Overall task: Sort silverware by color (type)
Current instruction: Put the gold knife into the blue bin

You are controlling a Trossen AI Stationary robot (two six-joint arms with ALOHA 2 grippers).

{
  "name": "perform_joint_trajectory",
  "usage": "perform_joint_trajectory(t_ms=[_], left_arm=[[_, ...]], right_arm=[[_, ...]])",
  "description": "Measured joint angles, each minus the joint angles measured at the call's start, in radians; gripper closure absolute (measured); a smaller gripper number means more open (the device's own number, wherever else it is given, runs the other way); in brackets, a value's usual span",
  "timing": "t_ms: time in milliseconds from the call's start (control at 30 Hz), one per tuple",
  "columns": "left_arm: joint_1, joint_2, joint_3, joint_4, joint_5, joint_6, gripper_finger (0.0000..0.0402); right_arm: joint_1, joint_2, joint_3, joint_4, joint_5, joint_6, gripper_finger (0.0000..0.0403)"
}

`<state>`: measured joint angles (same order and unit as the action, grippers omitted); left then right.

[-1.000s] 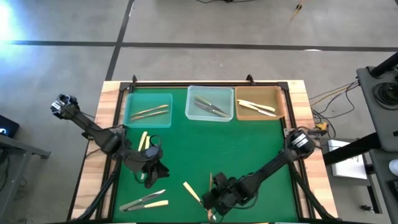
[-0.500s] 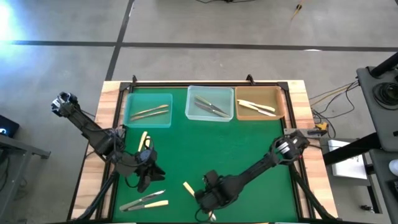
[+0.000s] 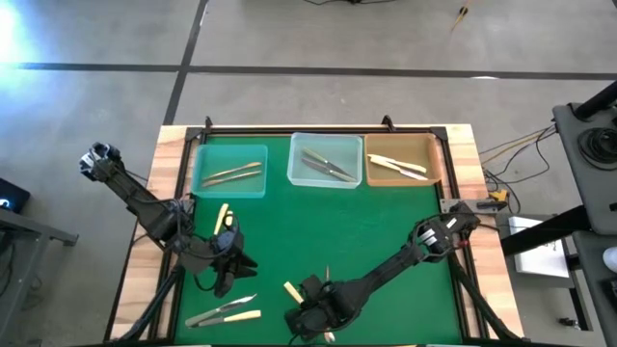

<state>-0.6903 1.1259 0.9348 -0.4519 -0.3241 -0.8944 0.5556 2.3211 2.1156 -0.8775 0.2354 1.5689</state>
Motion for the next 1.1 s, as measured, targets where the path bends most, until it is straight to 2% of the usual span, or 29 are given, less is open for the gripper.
perform_joint_trajectory(t_ms=[200, 467, 733, 867, 1100], left_arm=[[0.000, 0.000, 0.000, 0.001, 0.000, -0.003, 0.0304], [0.000, 0.000, 0.000, 0.004, 0.000, -0.004, 0.0304], [0.000, 0.000, 0.000, 0.004, 0.001, -0.004, 0.0304], [0.000, 0.000, 0.000, 0.004, 0.001, -0.004, 0.0304], [0.000, -0.001, 0.000, 0.005, 0.001, -0.004, 0.0304]], right_arm=[[0.002, -0.001, 0.029, -0.020, 0.000, -0.074, 0.0390], [-0.011, -0.005, 0.033, -0.159, -0.001, 0.049, 0.0390], [-0.026, -0.023, 0.033, -0.223, -0.007, -0.012, 0.0390], [-0.026, -0.031, 0.032, -0.439, -0.010, 0.116, 0.0390], [-0.026, -0.030, 0.026, -0.360, -0.055, 0.179, 0.0390]])
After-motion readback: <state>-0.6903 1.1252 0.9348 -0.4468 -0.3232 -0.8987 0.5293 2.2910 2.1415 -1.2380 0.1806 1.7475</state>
